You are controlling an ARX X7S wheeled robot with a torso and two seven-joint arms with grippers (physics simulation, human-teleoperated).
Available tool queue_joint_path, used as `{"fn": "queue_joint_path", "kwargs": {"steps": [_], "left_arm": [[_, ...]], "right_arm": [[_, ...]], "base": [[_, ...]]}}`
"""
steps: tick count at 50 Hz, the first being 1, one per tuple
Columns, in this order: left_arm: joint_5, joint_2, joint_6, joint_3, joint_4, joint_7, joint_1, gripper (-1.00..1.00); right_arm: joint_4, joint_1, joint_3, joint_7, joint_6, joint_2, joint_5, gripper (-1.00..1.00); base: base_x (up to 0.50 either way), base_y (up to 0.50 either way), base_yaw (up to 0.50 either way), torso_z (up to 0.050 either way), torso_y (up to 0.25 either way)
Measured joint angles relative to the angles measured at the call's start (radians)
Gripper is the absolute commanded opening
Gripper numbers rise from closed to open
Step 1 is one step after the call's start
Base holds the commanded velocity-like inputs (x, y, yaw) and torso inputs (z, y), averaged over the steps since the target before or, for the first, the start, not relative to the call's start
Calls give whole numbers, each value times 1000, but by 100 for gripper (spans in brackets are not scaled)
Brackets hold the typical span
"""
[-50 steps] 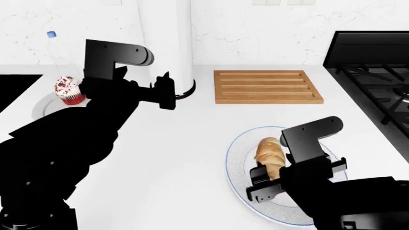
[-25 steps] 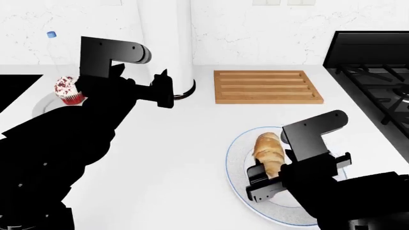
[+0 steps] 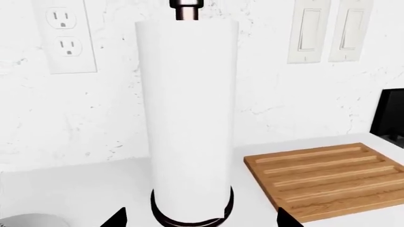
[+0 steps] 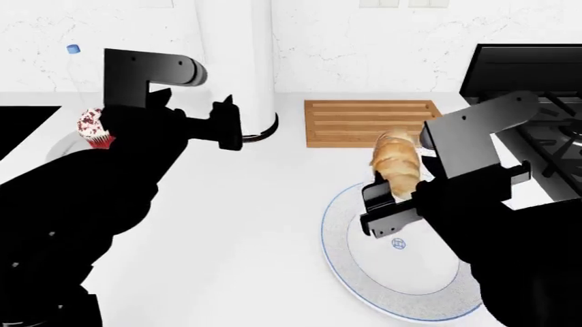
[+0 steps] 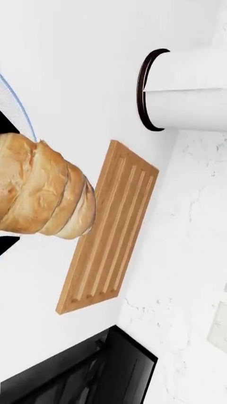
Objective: From the different types of pastries on the counter, select a croissant and place it on the cutting board. Then retrieve a jar of jam from the cabinet and place it alongside the croissant on the cutting board.
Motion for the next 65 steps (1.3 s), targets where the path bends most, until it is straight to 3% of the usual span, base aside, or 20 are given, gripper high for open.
{"fn": "queue_joint_path", "kwargs": {"steps": [11,23,34,44,53,65], "left_arm": [[-5,-5,9,3,-4,5,3,100],[-4,-12,24,15,-14,13,5,100],[0,-17,42,28,-32,24,6,100],[0,-22,47,36,-38,26,2,100],[2,-25,59,43,-50,32,1,100],[12,-29,81,56,-60,32,6,100]], "right_arm": [[151,94,-81,-290,-10,-48,-309,-100],[417,238,-239,-608,-130,-120,-628,-100],[814,385,-392,-885,-316,-249,-874,-100],[1331,512,-488,-1153,-565,-433,-1042,-100],[1614,567,-447,-1293,-680,-526,-1180,-100],[1751,566,-228,-1396,-694,-570,-1449,-100]], "base": [[0,0,0,0,0],[0,0,0,0,0],[0,0,0,0,0],[0,0,0,0,0],[0,0,0,0,0],[0,0,0,0,0]]}}
